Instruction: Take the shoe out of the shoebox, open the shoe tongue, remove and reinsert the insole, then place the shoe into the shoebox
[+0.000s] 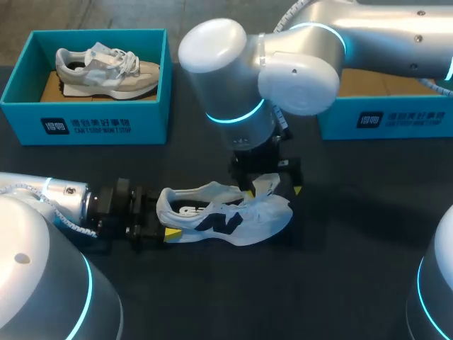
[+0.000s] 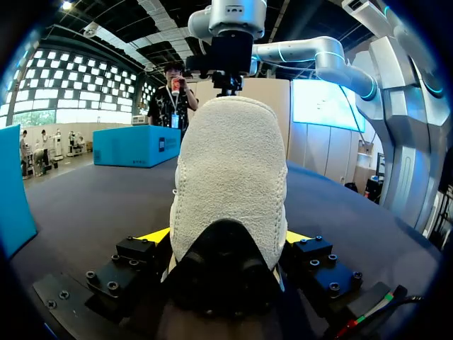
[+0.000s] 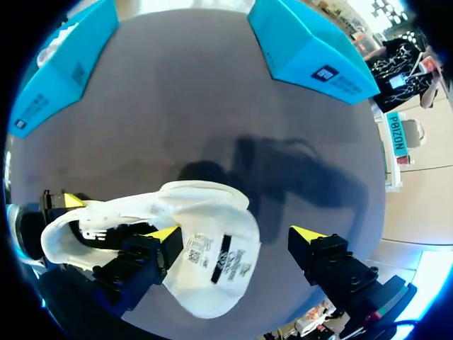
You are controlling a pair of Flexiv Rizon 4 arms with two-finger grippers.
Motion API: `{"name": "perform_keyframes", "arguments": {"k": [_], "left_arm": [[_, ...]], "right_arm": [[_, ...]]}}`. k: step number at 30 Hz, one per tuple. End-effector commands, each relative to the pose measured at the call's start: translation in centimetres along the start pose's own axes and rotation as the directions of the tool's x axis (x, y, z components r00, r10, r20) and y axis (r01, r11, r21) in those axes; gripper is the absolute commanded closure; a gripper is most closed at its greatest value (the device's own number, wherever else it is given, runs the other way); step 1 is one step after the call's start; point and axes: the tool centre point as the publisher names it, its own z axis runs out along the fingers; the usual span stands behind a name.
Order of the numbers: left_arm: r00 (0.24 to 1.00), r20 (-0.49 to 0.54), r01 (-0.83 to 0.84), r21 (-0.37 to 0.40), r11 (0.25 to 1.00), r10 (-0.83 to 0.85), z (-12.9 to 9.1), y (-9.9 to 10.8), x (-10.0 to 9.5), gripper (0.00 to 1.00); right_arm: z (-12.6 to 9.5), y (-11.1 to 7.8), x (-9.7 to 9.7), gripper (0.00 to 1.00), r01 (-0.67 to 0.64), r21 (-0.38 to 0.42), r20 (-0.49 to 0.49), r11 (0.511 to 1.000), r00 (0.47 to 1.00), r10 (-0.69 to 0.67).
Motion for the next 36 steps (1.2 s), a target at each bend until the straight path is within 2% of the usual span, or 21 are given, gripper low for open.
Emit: {"name": "perform_keyframes", "arguments": {"k": [1,6,9,12,15,20,27,32,34,35,36], "left_arm": [[1.0,0.004,0.0,0.001,1.0,0.0,0.1,0.4,-0.2,1.0],[1.0,0.004,0.0,0.001,1.0,0.0,0.1,0.4,-0.2,1.0],[1.0,0.004,0.0,0.001,1.0,0.0,0.1,0.4,-0.2,1.0],[1.0,0.004,0.0,0.001,1.0,0.0,0.1,0.4,-0.2,1.0],[1.0,0.004,0.0,0.001,1.0,0.0,0.1,0.4,-0.2,1.0],[1.0,0.004,0.0,0.001,1.0,0.0,0.1,0.4,-0.2,1.0],[1.0,0.004,0.0,0.001,1.0,0.0,0.1,0.4,-0.2,1.0],[1.0,0.004,0.0,0.001,1.0,0.0,0.1,0.4,-0.2,1.0],[1.0,0.004,0.0,0.001,1.0,0.0,0.1,0.4,-0.2,1.0],[1.0,0.004,0.0,0.001,1.0,0.0,0.1,0.4,-0.2,1.0],[1.0,0.004,0.0,0.001,1.0,0.0,0.1,0.4,-0.2,1.0]], "right_arm": [[-1.1,-0.5,0.2,0.0,-0.242,-0.059,-0.012,0.968,0.97,0.242],[-3.2,-0.2,0.7,0.0,-0.146,-0.124,-0.029,0.981,0.989,0.144],[-4.1,0.2,1.0,0.0,-0.045,-0.183,-0.06,0.982,0.998,0.035],[-5.2,0.6,1.9,0.0,0.126,-0.257,-0.087,0.958,0.984,-0.153],[-6.3,0.9,2.9,0.0,0.299,-0.312,-0.083,0.902,0.937,-0.339],[-7.9,1.0,4.5,0.0,0.511,-0.369,-0.062,0.777,0.82,-0.569],[-9.0,0.0,6.3,0.0,0.686,-0.457,-0.085,0.566,0.6,-0.796],[-9.5,-1.1,7.0,0.0,0.769,-0.519,-0.076,0.373,0.394,-0.916],[-9.7,-1.5,7.3,0.0,0.792,-0.525,-0.065,0.312,0.328,-0.943],[-9.8,-1.6,7.4,0.08,0.799,-0.526,-0.065,0.29,0.302,-0.951],[-9.8,-1.6,7.4,0.56,0.799,-0.527,-0.066,0.289,0.3,-0.952]]}}
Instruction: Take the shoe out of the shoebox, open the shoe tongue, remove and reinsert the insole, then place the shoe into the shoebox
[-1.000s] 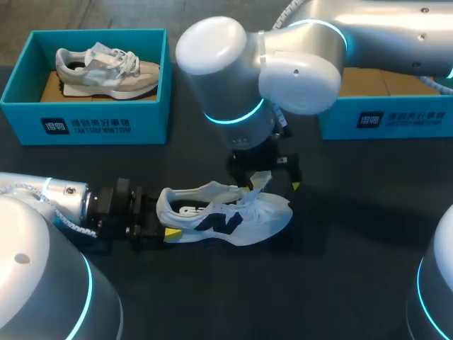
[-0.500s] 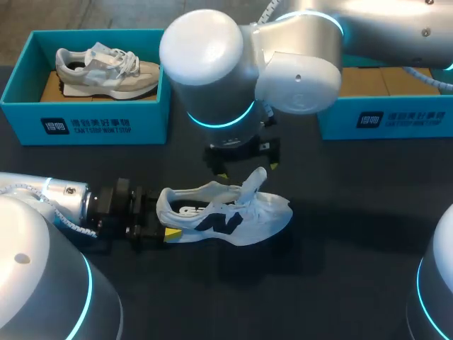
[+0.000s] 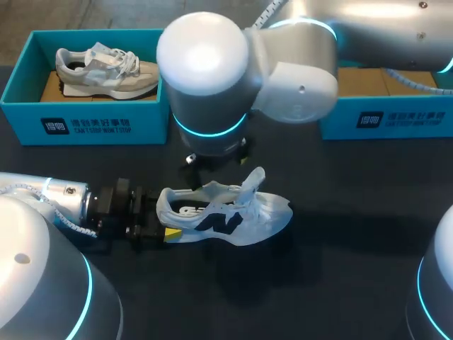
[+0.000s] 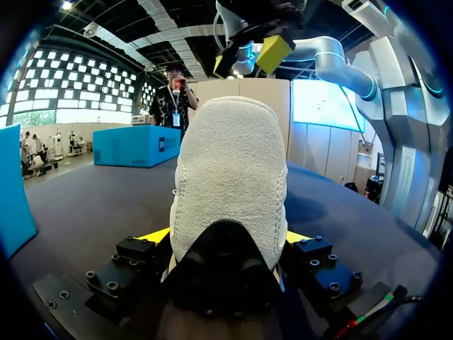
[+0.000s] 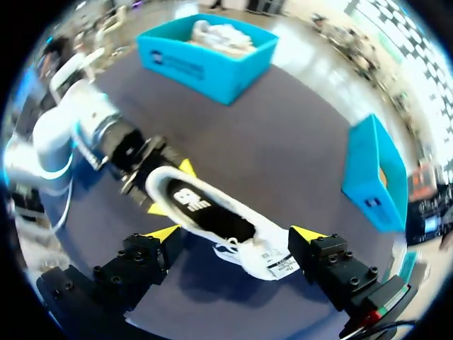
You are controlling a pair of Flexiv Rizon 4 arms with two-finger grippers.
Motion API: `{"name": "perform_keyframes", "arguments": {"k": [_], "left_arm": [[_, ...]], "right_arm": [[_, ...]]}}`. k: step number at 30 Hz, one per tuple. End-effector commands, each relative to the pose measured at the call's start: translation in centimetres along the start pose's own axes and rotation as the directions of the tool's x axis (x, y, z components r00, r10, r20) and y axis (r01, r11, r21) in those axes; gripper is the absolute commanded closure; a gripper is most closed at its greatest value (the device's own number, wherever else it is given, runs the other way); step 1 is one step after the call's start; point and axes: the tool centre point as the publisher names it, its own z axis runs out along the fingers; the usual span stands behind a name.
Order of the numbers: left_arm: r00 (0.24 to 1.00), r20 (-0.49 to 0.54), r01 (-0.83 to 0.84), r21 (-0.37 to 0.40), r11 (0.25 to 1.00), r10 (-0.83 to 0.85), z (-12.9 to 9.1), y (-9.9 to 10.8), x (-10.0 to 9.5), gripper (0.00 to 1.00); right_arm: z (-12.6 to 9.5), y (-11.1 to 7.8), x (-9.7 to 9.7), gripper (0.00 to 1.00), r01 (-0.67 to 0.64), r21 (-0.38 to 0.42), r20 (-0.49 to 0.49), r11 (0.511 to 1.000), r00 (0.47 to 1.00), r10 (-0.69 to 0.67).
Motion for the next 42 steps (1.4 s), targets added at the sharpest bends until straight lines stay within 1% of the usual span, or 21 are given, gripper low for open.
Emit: {"name": "perform_keyframes", "arguments": {"k": [1,2,23,26,27,29,30,33,37,42], "left_arm": [[1.0,0.004,0.0,0.001,1.0,0.0,0.1,0.4,-0.2,1.0],[1.0,0.004,0.0,0.001,1.0,0.0,0.1,0.4,-0.2,1.0],[1.0,0.004,0.0,0.001,1.0,0.0,0.1,0.4,-0.2,1.0],[1.0,0.004,0.0,0.001,1.0,0.0,0.1,0.4,-0.2,1.0],[1.0,0.004,0.0,0.001,1.0,0.0,0.1,0.4,-0.2,1.0],[1.0,0.004,0.0,0.001,1.0,0.0,0.1,0.4,-0.2,1.0],[1.0,0.004,0.0,0.001,1.0,0.0,0.1,0.4,-0.2,1.0],[1.0,0.004,0.0,0.001,1.0,0.0,0.1,0.4,-0.2,1.0],[1.0,0.004,0.0,0.001,1.0,0.0,0.1,0.4,-0.2,1.0],[1.0,0.004,0.0,0.001,1.0,0.0,0.1,0.4,-0.2,1.0]], "right_arm": [[0.2,-0.5,-0.6,0.99,0.437,-0.154,-0.212,0.886,0.862,-0.461],[0.3,-0.5,-0.8,1.0,0.416,-0.146,-0.212,0.897,0.873,-0.439],[0.3,-0.5,-0.8,1.0,0.416,-0.146,-0.212,0.897,0.873,-0.439],[0.3,-0.5,-1.3,1.0,0.479,-0.097,-0.192,0.872,0.851,-0.489],[0.4,-0.5,-1.3,1.0,0.482,-0.085,-0.198,0.872,0.849,-0.489],[0.8,-0.2,-1.3,1.0,0.502,-0.106,-0.192,0.858,0.837,-0.513],[1.0,-0.1,-1.2,1.0,0.508,-0.095,-0.199,0.856,0.833,-0.517],[1.7,0.5,-0.8,1.0,0.542,-0.099,-0.192,0.835,0.813,-0.55],[3.0,1.4,-0.1,1.0,0.603,-0.093,-0.198,0.792,0.769,-0.608],[4.6,2.0,0.7,1.0,0.659,-0.056,-0.231,0.75,0.723,-0.651]]}}
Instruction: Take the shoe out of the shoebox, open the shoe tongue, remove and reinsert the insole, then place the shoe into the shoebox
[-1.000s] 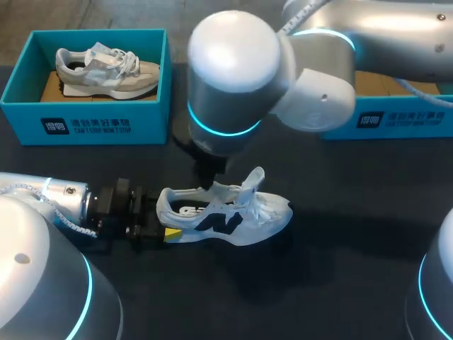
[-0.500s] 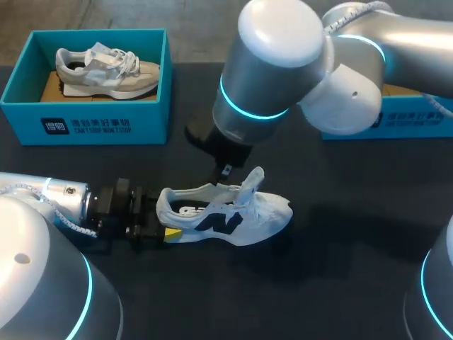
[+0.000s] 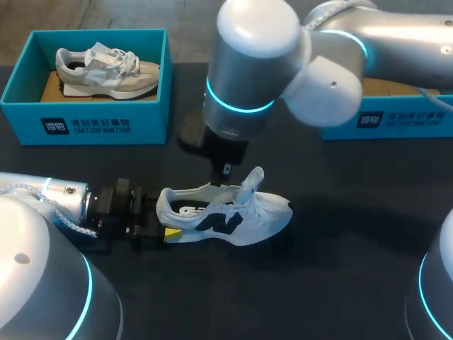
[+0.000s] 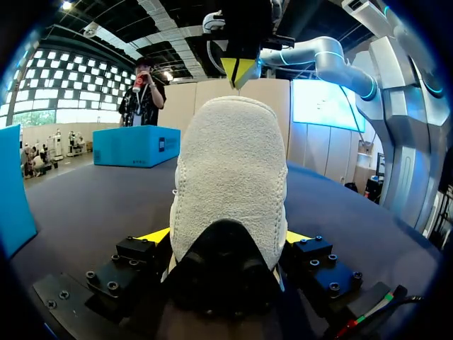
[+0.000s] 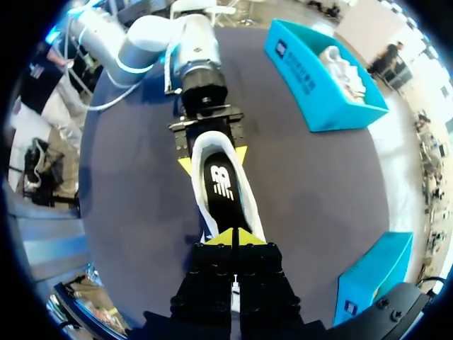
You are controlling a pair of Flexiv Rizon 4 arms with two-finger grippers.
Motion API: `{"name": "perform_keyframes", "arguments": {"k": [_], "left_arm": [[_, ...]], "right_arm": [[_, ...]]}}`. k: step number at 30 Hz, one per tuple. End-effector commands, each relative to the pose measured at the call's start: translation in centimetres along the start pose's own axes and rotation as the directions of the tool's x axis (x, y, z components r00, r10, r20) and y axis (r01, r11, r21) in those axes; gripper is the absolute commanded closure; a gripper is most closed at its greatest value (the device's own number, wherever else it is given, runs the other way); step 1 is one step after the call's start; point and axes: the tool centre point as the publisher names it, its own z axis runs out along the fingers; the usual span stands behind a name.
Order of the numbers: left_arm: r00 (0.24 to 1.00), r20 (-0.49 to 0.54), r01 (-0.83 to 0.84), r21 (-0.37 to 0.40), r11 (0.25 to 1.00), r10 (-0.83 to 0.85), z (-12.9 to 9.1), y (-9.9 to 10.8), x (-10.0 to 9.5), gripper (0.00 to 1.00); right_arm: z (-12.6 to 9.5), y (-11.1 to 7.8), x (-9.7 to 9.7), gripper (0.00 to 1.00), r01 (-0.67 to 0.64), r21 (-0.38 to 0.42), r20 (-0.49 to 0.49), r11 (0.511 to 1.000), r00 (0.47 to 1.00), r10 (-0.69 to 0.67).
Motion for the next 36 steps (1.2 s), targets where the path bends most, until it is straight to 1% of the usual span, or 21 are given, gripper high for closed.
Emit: {"name": "perform_keyframes", "arguments": {"k": [1,11,17,19,21,24,28,32,36], "left_arm": [[1.0,0.004,0.0,0.001,1.0,0.0,0.1,0.4,-0.2,1.0],[1.0,0.004,0.0,0.001,1.0,0.0,0.1,0.4,-0.2,1.0],[1.0,0.004,0.0,0.001,1.0,0.0,0.1,0.4,-0.2,1.0],[1.0,0.004,0.0,0.001,1.0,0.0,0.1,0.4,-0.2,1.0],[1.0,0.004,0.0,0.001,1.0,0.0,0.1,0.4,-0.2,1.0],[1.0,0.004,0.0,0.001,1.0,0.0,0.1,0.4,-0.2,1.0],[1.0,0.004,0.0,0.001,1.0,0.0,0.1,0.4,-0.2,1.0],[1.0,0.004,0.0,0.001,1.0,0.0,0.1,0.4,-0.2,1.0],[1.0,0.004,0.0,0.001,1.0,0.0,0.1,0.4,-0.2,1.0]], "right_arm": [[2.4,2.1,-0.5,1.0,0.032,0.063,-0.038,0.998,0.999,-0.03],[5.2,2.0,-0.2,1.0,0.073,0.116,-0.1,0.991,0.993,-0.061],[6.6,1.8,0.4,1.0,0.079,0.104,-0.139,0.991,0.988,-0.064],[6.9,1.7,0.6,1.0,0.08,0.112,-0.146,0.991,0.987,-0.063],[7.3,1.6,0.7,1.0,0.078,0.118,-0.146,0.99,0.987,-0.061],[7.5,1.4,0.8,1.0,0.067,0.116,-0.113,0.991,0.992,-0.054],[7.9,1.1,0.9,1.0,0.063,0.144,-0.085,0.988,0.995,-0.051],[8.2,0.7,1.0,1.0,0.064,0.163,-0.089,0.984,0.995,-0.05],[8.5,0.6,1.1,1.0,0.06,0.167,-0.094,0.984,0.995,-0.045]]}}
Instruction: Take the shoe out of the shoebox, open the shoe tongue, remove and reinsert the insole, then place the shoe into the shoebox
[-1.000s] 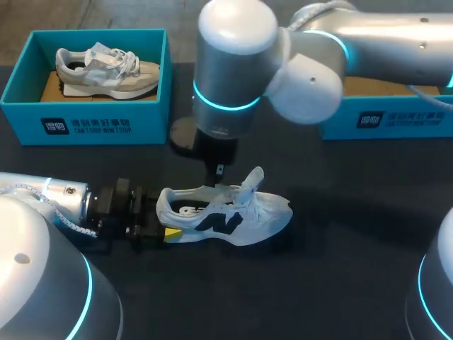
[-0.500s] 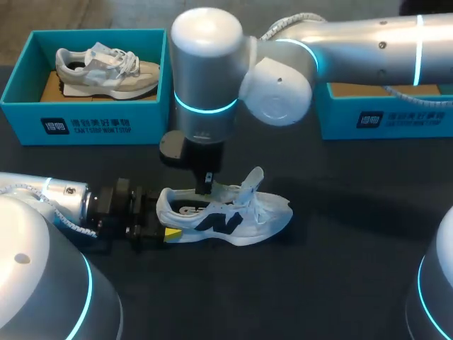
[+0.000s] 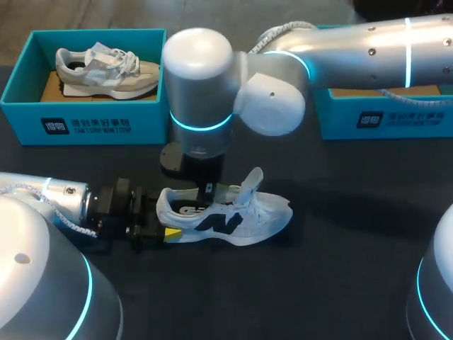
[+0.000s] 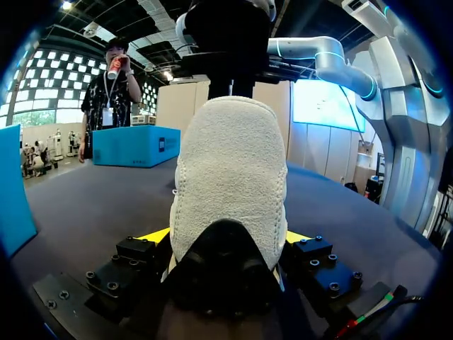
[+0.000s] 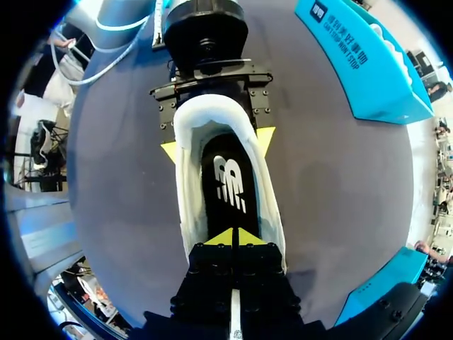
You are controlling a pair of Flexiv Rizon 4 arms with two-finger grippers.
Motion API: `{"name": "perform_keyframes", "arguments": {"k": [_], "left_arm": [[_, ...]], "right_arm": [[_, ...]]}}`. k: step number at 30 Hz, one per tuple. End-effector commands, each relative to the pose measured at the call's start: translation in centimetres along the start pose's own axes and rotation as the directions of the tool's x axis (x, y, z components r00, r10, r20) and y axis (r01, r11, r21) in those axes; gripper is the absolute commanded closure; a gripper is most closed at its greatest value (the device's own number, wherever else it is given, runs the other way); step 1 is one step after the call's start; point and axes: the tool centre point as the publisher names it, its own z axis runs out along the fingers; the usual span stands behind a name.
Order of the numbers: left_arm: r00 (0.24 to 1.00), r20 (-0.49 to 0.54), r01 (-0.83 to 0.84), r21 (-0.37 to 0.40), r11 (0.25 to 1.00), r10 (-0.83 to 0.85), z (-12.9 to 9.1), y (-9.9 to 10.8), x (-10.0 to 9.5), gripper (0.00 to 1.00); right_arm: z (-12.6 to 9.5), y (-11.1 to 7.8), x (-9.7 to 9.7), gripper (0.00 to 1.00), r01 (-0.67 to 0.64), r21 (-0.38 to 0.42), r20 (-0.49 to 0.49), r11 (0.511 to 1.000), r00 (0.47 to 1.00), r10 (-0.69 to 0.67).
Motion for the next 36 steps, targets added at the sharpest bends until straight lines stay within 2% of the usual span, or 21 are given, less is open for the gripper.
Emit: {"name": "perform_keyframes", "arguments": {"k": [1,7,14,20,26,27,28,36], "left_arm": [[1.0,0.004,0.0,0.001,1.0,0.0,0.1,0.4,-0.2,1.0],[1.0,0.004,0.0,0.001,1.0,0.0,0.1,0.4,-0.2,1.0],[1.0,0.004,0.0,0.001,1.0,0.0,0.1,0.4,-0.2,1.0],[1.0,0.004,0.0,0.001,1.0,0.0,0.1,0.4,-0.2,1.0],[1.0,0.004,0.0,0.001,1.0,0.0,0.1,0.4,-0.2,1.0],[1.0,0.004,0.0,0.001,1.0,0.0,0.1,0.4,-0.2,1.0],[1.0,0.004,0.0,0.001,1.0,0.0,0.1,0.4,-0.2,1.0],[1.0,0.004,0.0,0.001,1.0,0.0,0.1,0.4,-0.2,1.0]], "right_arm": [[0.6,0.1,0.0,1.0,-0.003,0.003,-0.005,1.0,1.0,0.003],[1.0,0.5,0.0,1.0,0.009,0.01,-0.031,1.0,0.999,-0.009],[1.2,0.5,1.4,1.0,-0.01,0.005,-0.061,1.0,0.998,0.01],[1.4,0.4,1.5,1.0,-0.042,0.001,-0.047,0.999,0.998,0.042],[1.5,0.5,0.8,1.0,-0.068,0.007,-0.001,0.998,0.998,0.068],[1.6,0.4,0.6,0.79,-0.07,0.008,0.002,0.998,0.998,0.07],[1.7,0.4,0.5,0.64,-0.072,0.008,0.004,0.997,0.997,0.072],[2.0,0.7,-0.4,0.64,-0.067,-0.002,0.016,0.998,0.998,0.067]]}}
